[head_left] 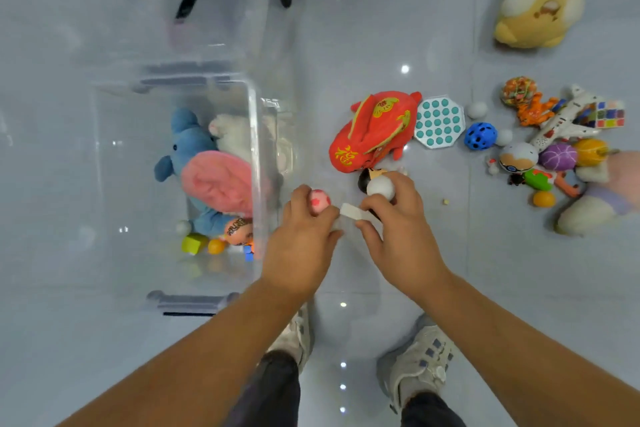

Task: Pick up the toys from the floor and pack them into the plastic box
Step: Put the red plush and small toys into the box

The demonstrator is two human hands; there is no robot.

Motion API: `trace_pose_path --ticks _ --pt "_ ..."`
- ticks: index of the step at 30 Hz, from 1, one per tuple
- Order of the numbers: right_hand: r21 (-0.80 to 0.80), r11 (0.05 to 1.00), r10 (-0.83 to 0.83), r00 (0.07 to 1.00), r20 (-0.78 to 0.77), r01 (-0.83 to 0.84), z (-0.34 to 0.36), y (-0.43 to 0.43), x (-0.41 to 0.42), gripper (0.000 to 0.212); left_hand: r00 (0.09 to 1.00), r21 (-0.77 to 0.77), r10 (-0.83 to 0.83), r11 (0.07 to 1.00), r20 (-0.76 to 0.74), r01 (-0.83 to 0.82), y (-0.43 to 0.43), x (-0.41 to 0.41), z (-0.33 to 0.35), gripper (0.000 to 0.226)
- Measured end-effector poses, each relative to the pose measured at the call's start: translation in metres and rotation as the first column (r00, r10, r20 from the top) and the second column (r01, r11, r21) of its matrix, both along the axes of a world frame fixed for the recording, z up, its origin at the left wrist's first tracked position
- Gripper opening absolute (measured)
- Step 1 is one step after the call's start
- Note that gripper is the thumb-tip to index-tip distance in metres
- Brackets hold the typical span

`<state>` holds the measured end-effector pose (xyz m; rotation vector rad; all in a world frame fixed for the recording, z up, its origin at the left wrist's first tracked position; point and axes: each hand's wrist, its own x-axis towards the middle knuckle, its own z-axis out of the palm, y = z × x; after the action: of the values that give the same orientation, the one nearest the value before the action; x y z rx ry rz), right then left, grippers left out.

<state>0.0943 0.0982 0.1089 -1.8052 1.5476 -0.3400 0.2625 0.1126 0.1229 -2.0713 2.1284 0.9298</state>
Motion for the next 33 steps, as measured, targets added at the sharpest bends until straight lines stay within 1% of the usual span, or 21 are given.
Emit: trace_pose_path --ticks 2,4,6,9,11,12,13,14,15,16,17,19,21,22,24,26,28,29,31,33 --pt "-0.002 1.000 0.028 0.999 0.045 -0.028 0.025 -0.008 0.041 0.015 0.998 -0.041 0.024 0.999 0.053 -0.022 0.001 0.050 0.030 0.026" --pt "0.014 0.997 0.072 0.995 0.074 -0.073 0.041 -0.015 0.086 0.015 0.987 -0.025 0.065 0.998 0.144 -0.062 0.008 0.102 0.042 0.028" --pt "0.034 0.991 0.129 0.987 0.097 -0.133 0.043 -0.021 0.131 0.017 0.973 0.019 0.098 0.994 0.211 -0.105 0.017 0.143 0.037 0.034" --pt "0.043 0.968 0.241 0.963 0.117 -0.247 0.029 -0.022 0.185 0.019 0.953 0.098 0.114 0.984 0.282 -0.147 0.030 0.186 0.013 0.034" --pt "0.036 0.940 0.337 0.939 0.065 -0.340 0.004 -0.017 0.209 0.028 0.943 0.135 0.118 0.977 0.310 -0.167 0.037 0.205 -0.005 0.035" --pt "0.066 0.923 0.379 0.925 0.027 -0.380 -0.006 -0.014 0.217 0.040 0.939 0.163 0.103 0.973 0.329 -0.164 0.040 0.212 -0.014 0.038" --pt "0.101 0.914 0.391 0.920 0.032 -0.392 -0.016 -0.014 0.223 0.054 0.933 0.195 0.072 0.969 0.353 -0.149 0.042 0.216 -0.021 0.046" --pt "0.083 0.905 0.417 0.909 0.011 -0.417 -0.028 -0.011 0.224 0.063 0.927 0.227 0.039 0.965 0.373 -0.132 0.043 0.218 -0.025 0.055" --pt "0.095 0.908 0.410 0.912 0.013 -0.409 -0.033 -0.009 0.224 0.062 0.921 0.251 0.016 0.960 0.389 -0.123 0.044 0.216 -0.027 0.064" --pt "0.170 0.891 0.420 0.906 0.048 -0.422 -0.030 -0.008 0.222 0.056 0.919 0.261 0.011 0.957 0.395 -0.123 0.045 0.212 -0.027 0.068" --pt "0.204 0.898 0.392 0.919 0.031 -0.390 -0.025 -0.006 0.218 0.045 0.921 0.258 0.013 0.958 0.388 -0.122 0.045 0.206 -0.025 0.068" --pt "0.145 0.937 0.316 0.948 0.037 -0.318 -0.013 0.002 0.195 0.027 0.938 0.213 0.026 0.971 0.347 -0.106 0.047 0.186 -0.016 0.069" --pt "0.107 0.953 0.279 0.959 0.042 -0.282 0.000 0.016 0.167 0.023 0.955 0.159 0.020 0.985 0.295 -0.069 0.049 0.161 -0.004 0.073" --pt "0.110 0.956 0.272 0.962 0.013 -0.272 0.003 0.023 0.149 0.022 0.964 0.137 0.003 0.990 0.267 -0.041 0.049 0.148 0.002 0.072" --pt "0.187 0.957 0.237 0.969 -0.065 -0.221 0.001 0.041 0.107 0.019 0.980 0.090 -0.045 0.996 0.194 0.028 0.047 0.116 0.011 0.060" --pt "0.332 0.932 0.213 0.961 -0.174 -0.146 -0.008 0.060 0.056 0.020 0.996 0.064 -0.073 0.995 0.054 0.070 0.046 0.080 0.015 0.041" --pt "0.526 0.847 0.276 0.912 -0.304 -0.081 -0.022 0.081 0.004 0.023 0.994 0.166 -0.084 0.982 -0.070 0.094 0.048 0.042 0.009 0.031" --pt "0.610 0.792 0.308 0.886 -0.347 -0.036 -0.032 0.091 -0.021 0.025 0.991 0.245 -0.099 0.962 -0.086 0.117 0.050 0.025 -0.002 0.031" --pt "0.697 0.712 0.296 0.863 -0.409 0.086 -0.056 0.111 -0.066 0.030 0.986 0.385 -0.160 0.908 -0.043 0.164 0.056 -0.002 -0.036 0.034" --pt "0.720 0.656 0.219 0.855 -0.469 0.226 -0.085 0.130 -0.100 0.032 0.967 0.452 -0.254 0.867 0.034 0.212 0.062 -0.022 -0.074 0.038"
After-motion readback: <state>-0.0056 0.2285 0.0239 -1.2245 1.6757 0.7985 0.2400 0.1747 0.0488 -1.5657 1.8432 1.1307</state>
